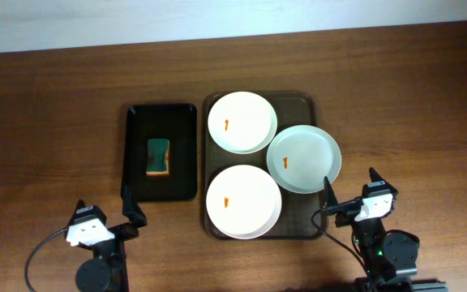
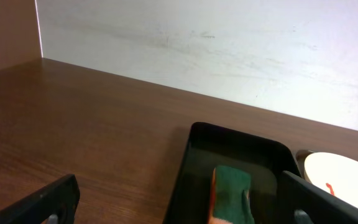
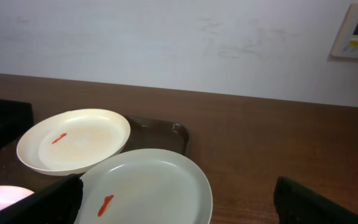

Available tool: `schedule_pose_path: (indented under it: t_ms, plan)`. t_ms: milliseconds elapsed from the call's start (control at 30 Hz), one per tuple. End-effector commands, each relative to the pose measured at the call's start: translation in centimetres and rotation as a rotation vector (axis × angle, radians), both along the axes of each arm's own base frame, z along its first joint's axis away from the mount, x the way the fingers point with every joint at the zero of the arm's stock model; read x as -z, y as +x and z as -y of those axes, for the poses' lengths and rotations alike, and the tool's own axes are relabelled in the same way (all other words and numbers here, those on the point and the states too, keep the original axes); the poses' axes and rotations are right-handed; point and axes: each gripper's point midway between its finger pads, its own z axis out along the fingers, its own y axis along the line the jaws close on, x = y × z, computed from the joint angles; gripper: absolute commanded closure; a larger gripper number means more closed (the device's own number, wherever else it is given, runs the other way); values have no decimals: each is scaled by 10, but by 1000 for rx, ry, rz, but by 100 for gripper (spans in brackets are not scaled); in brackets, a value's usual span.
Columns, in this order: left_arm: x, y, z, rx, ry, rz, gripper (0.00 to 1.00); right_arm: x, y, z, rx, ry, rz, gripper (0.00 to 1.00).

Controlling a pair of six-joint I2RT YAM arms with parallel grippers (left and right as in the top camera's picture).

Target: Clean dirty plates on tray and stack at the side

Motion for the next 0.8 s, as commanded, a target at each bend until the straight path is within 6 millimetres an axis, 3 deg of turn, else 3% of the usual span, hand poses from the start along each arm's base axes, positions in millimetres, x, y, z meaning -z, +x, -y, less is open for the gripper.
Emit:
schedule_pose_path:
  t_ms: [0,167,267,333,367,400,467,567,667,767]
  plan:
    - [-1,0,1,6,8,2,0,3,0,3,14,1,-3,2]
    - [-2,0,5,30,2,7,0,2,0,-1,-5,3,-1,2]
    - [-5,1,50,291,-13,21,0,-8,-6,-31,-188,14,39,2]
    - [-36,-1,63,373,12,150,0,-32,-13,-48,-294,8,120,2]
    - [-62,-5,66,385,35,248,1,-47,-18,-52,-318,2,156,2]
    - [-89,-12,65,382,57,341,0,-65,-21,-52,-318,13,186,2]
    - [-116,-18,65,375,67,385,1,-94,-26,-52,-320,49,216,2]
    - [-144,-15,65,377,51,313,1,-129,-24,-55,-339,83,149,2]
    - [-175,6,65,382,7,121,1,-157,-4,-62,-373,126,-93,2]
    - [-192,31,71,425,-42,-70,1,-169,22,-63,-357,176,-369,2]
